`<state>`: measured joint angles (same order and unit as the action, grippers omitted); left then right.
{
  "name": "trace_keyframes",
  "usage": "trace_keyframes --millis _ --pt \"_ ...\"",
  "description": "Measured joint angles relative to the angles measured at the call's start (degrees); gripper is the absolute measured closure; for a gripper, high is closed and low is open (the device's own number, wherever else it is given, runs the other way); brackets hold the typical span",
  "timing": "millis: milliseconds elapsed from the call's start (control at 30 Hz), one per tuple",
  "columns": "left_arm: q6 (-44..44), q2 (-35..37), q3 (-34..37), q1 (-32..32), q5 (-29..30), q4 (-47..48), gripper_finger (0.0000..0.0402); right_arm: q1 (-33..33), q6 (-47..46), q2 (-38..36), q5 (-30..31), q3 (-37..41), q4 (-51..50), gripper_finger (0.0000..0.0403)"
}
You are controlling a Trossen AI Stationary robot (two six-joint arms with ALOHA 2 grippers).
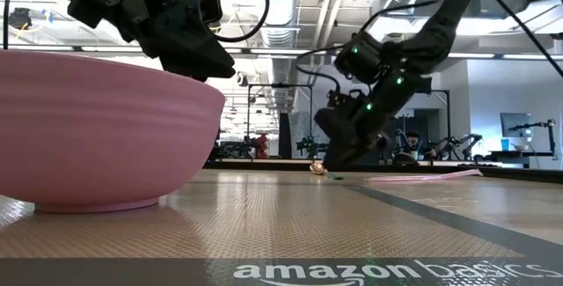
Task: Pick & Place Utensil
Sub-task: Put the green spoon into the pink bowl on the transparent mat
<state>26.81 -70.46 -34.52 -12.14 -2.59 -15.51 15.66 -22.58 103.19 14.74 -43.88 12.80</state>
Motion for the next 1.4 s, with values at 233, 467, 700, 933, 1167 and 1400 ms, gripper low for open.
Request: trace_keyframes --millis 233,467,700,933,1167,1400 --pt "0.0 0.0 0.0 -0.02 -0.02 0.01 0.0346 -0.24 0.04 5.35 1.08 -3.0 1.26 0.0285" --pt "0.0 0.0 0.0 -0.02 -0.02 0.01 0.0346 -0.26 0.2 7.55 1.22 -5.09 0.3 0.0303" --pt "0.0 0.0 0.0 -0.03 -0.02 0.01 0.0346 -0.2 0.47 7.18 0.98 -5.03 -0.74 0.0379" --pt "0.0 0.0 0.0 -0.04 -0.02 0.02 0.0346 -0.19 0.61 7.22 0.19 -5.03 -1.41 0.0382" --pt "0.0 0.0 0.0 -0.04 -0.02 0.01 0.0346 -0.52 3.09 7.38 -5.45 -7.56 -3.59 0.0397" --pt "-5.29 0.0 0.0 -0.04 -0.03 0.02 0.0346 -2.58 5.02 7.54 -7.84 -12.68 -12.45 0.0397"
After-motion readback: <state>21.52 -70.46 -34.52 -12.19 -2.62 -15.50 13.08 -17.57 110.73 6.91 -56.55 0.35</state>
